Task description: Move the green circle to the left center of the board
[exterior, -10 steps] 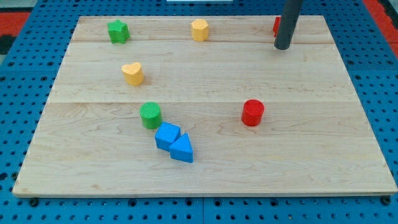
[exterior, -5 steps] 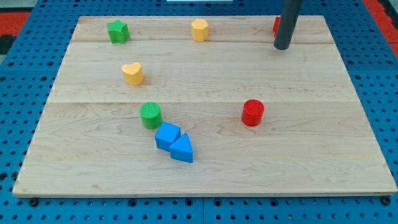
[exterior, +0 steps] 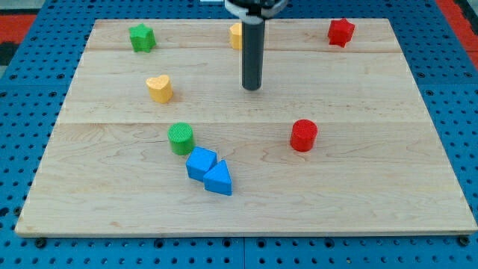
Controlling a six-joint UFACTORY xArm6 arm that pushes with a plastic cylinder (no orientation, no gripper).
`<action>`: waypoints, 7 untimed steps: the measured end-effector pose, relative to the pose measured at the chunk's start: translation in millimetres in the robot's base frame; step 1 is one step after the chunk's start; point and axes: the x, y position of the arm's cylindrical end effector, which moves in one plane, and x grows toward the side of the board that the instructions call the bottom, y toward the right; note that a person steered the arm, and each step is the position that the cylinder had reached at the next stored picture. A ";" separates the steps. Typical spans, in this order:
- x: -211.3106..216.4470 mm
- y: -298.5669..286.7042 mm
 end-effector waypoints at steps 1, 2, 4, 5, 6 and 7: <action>56.7 -7.5; 107.1 -36.7; 95.4 -114.5; 88.5 -103.5; 67.7 -99.9; 69.5 -144.5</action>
